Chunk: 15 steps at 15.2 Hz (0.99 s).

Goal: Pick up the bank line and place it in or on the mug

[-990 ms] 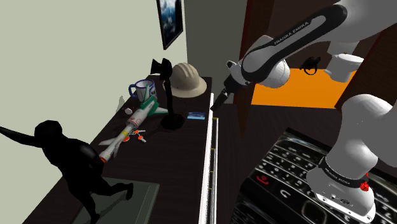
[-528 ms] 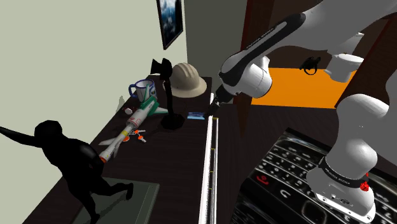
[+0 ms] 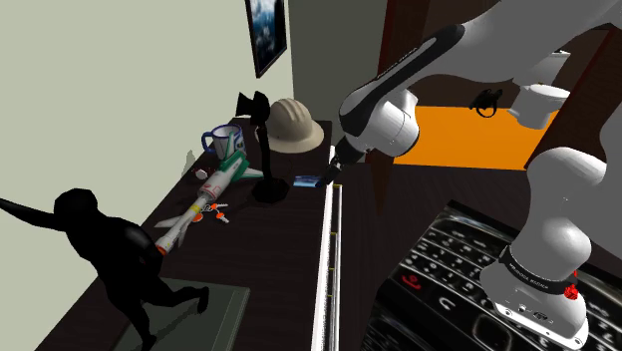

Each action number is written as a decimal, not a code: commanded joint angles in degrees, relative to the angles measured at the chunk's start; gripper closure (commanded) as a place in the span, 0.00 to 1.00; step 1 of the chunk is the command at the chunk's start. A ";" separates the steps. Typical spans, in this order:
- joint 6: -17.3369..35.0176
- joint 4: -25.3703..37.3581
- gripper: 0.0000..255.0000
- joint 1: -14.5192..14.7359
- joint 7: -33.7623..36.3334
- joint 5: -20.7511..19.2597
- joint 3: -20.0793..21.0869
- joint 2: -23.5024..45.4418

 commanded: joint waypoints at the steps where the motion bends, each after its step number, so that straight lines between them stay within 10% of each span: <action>1: 0.00 0.00 0.00 0.00 0.00 0.00 0.00 0.00; 2: 0.00 0.00 0.00 0.00 0.00 0.00 0.00 0.00; 3: 0.00 0.00 1.00 0.00 0.00 0.00 0.00 0.00; 12: 0.00 0.00 1.00 0.00 0.00 0.00 0.00 0.00; 15: -0.04 -1.08 1.00 -0.36 6.84 -7.73 -0.13 -2.60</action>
